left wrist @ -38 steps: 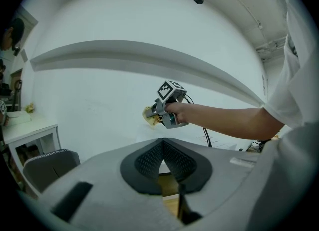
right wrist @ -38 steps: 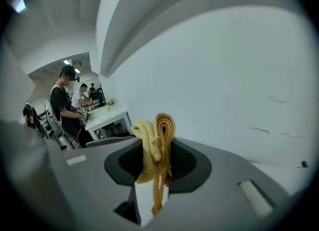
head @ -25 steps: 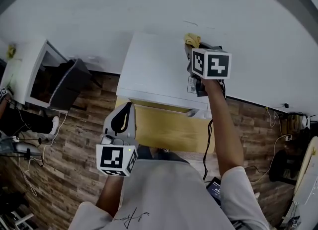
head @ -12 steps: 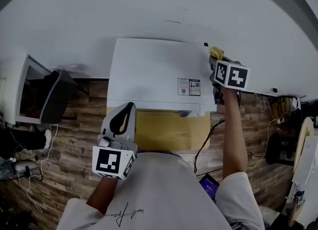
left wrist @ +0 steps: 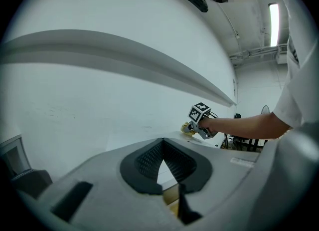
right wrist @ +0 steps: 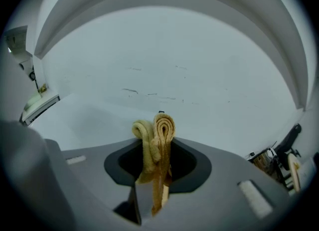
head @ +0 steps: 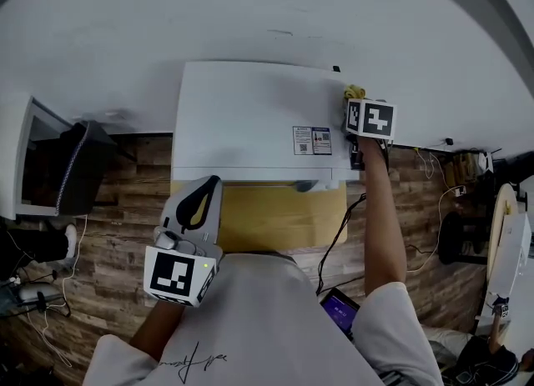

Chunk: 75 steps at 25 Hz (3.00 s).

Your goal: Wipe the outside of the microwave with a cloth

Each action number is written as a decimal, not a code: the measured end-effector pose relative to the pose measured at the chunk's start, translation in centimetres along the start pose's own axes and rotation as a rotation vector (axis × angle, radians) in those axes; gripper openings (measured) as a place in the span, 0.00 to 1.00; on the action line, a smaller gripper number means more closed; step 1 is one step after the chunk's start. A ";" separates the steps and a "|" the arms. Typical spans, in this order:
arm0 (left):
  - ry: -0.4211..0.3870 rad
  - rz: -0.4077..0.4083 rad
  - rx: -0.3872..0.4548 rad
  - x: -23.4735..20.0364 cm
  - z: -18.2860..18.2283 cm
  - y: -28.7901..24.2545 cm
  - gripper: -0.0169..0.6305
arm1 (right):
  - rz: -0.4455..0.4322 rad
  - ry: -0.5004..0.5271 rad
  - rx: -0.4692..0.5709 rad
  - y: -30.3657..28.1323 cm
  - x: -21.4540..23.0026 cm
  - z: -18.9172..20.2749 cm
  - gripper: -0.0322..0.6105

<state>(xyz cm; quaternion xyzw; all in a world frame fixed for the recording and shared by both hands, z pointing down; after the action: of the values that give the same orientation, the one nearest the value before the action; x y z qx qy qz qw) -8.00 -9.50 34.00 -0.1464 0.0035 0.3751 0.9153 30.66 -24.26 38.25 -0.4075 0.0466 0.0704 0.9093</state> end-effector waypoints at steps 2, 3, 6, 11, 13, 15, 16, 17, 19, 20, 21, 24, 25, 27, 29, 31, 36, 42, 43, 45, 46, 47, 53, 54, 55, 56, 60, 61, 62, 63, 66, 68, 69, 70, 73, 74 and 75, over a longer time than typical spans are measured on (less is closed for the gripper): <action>0.003 0.004 -0.004 -0.2 0.1 0.5 0.01 | 0.003 -0.020 0.002 -0.1 -0.3 0.1 0.24; 0.005 0.007 -0.005 -0.3 0.2 0.8 0.01 | 0.001 -0.035 0.005 0.0 -0.3 0.1 0.24; 0.007 0.019 -0.012 -0.6 0.7 1.6 0.01 | -0.013 -0.081 0.009 0.0 -0.3 0.1 0.24; 0.001 0.033 -0.018 -1.3 1.1 2.9 0.01 | -0.006 -0.086 -0.003 0.1 -1.3 -0.2 0.24; 0.006 0.034 -0.021 -1.5 1.4 3.3 0.01 | -0.001 -0.079 -0.006 0.2 -2.0 -0.2 0.24; 0.007 0.041 -0.029 -1.6 1.8 3.6 0.01 | 0.002 -0.063 -0.014 0.3 -2.8 -0.1 0.24; 0.001 0.046 -0.030 -1.7 1.8 3.7 0.01 | 0.003 -0.054 -0.015 0.4 -3.2 -0.1 0.24; -0.007 0.049 -0.028 -1.7 1.8 3.7 0.01 | 0.005 -0.048 -0.016 0.4 -3.5 -0.1 0.24; -0.011 0.049 -0.009 -1.8 1.5 3.8 0.01 | 0.006 -0.042 -0.017 0.5 -4.1 -0.4 0.24; -0.007 0.048 0.005 -1.8 1.2 3.9 0.01 | 0.004 -0.041 -0.018 0.5 -4.3 -0.5 0.24; -0.006 0.049 0.016 -1.7 1.0 4.0 0.01 | 0.002 -0.040 -0.018 0.6 -4.6 -0.5 0.24; -0.023 0.062 0.025 -1.3 1.0 4.3 0.01 | -0.003 -0.036 -0.017 0.6 -5.5 -0.6 0.24; -0.028 0.067 0.025 -1.1 1.1 4.4 0.01 | -0.006 -0.036 -0.016 0.7 -5.7 -0.6 0.24; -0.032 0.073 0.030 -0.9 1.1 4.6 0.01 | -0.018 -0.039 -0.013 0.7 -6.3 -0.7 0.24; -0.027 0.073 0.036 -0.8 1.1 4.9 0.01 | -0.034 -0.045 -0.012 0.8 -7.0 -0.7 0.24; -0.017 0.069 0.040 -0.7 1.1 5.0 0.01 | -0.046 -0.045 -0.012 0.9 -7.7 -0.7 0.24; -0.005 0.059 0.049 -0.7 0.9 5.4 0.01 | -0.088 -0.037 -0.009 1.0 -9.7 -1.2 0.24; 0.009 0.050 0.056 -1.0 1.1 5.6 0.01 | -0.150 -0.018 -0.004 1.0 -13.1 -1.9 0.24; 0.010 0.048 0.058 -1.0 1.1 5.6 0.01 | -0.166 -0.014 -0.004 1.0 -13.8 -2.1 0.24; 0.011 0.043 0.063 -1.3 1.1 5.8 0.01 | -0.198 -0.005 -0.003 1.0 -15.2 -2.4 0.24; 0.013 0.039 0.066 -1.4 1.0 5.9 0.01 | -0.212 0.002 -0.002 1.0 -16.0 -2.5 0.24; 0.015 0.034 0.069 -1.6 1.0 6.0 0.01 | -0.224 0.011 -0.002 1.0 -16.8 -2.6 0.24; 0.020 0.010 0.082 -2.2 1.0 6.9 0.01 | -0.281 0.053 0.001 1.2 -20.9 -3.3 0.24; 0.021 0.006 0.085 -2.4 1.0 7.1 0.01 | -0.288 0.060 0.001 1.3 -21.5 -3.3 0.24; 0.024 0.002 0.088 -2.5 1.0 7.3 0.01 | -0.294 0.067 0.001 1.3 -22.1 -3.4 0.24; 0.026 -0.003 0.091 -2.6 1.0 7.5 0.01 | -0.299 0.074 0.001 1.3 -22.6 -3.5 0.24; 0.030 -0.022 0.098 -3.1 0.9 8.1 0.01 | -0.311 0.095 0.001 1.3 -24.1 -3.8 0.24; 0.031 -0.026 0.099 -3.2 1.0 8.2 0.01 | -0.313 0.097 0.002 1.3 -24.4 -3.9 0.24; 0.033 -0.030 0.100 -3.3 1.0 8.4 0.01 | -0.315 0.098 0.003 1.3 -24.6 -3.9 0.24; 0.035 -0.034 0.101 -3.4 1.0 8.5 0.01 | -0.318 0.099 0.003 1.4 -24.8 -3.9 0.24; 0.037 -0.043 0.100 -3.5 1.1 8.7 0.01 | -0.331 0.106 0.003 1.3 -25.6 -4.1 0.24; 0.037 -0.048 0.101 -3.6 1.1 8.8 0.01 | -0.342 0.112 0.004 1.3 -26.1 -4.2 0.24; 0.038 -0.051 0.102 -3.6 1.1 8.9 0.01 | -0.347 0.116 0.005 1.3 -26.5 -4.2 0.24; 0.037 -0.055 0.104 -3.6 1.1 9.0 0.01 | -0.354 0.121 0.005 1.4 -26.8 -4.3 0.24; 0.038 -0.069 0.110 -3.7 1.1 9.3 0.01 | -0.375 0.134 0.007 1.5 -27.9 -4.4 0.24; 0.040 -0.074 0.111 -3.7 1.1 9.4 0.01 | -0.379 0.140 0.008 1.5 -28.3 -4.5 0.24; 0.041 -0.080 0.109 -3.7 1.2 9.5 0.01 | -0.384 0.146 0.009 1.5 -28.6 -4.5 0.24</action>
<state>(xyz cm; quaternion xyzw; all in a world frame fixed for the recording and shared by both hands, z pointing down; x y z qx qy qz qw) -17.31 -5.28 33.01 -0.1039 0.0370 0.3344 0.9360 2.08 -29.19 38.23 -0.4088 0.0343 -0.1341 0.9021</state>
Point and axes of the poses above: the fingertips, and each gripper's own axes: y backward along the fingers, x to its right, z out of its underside, the point moved 8 cm from there along y, backward along the fingers, and after that the axes turned 4 degrees about -x, right-handed, at the moved point
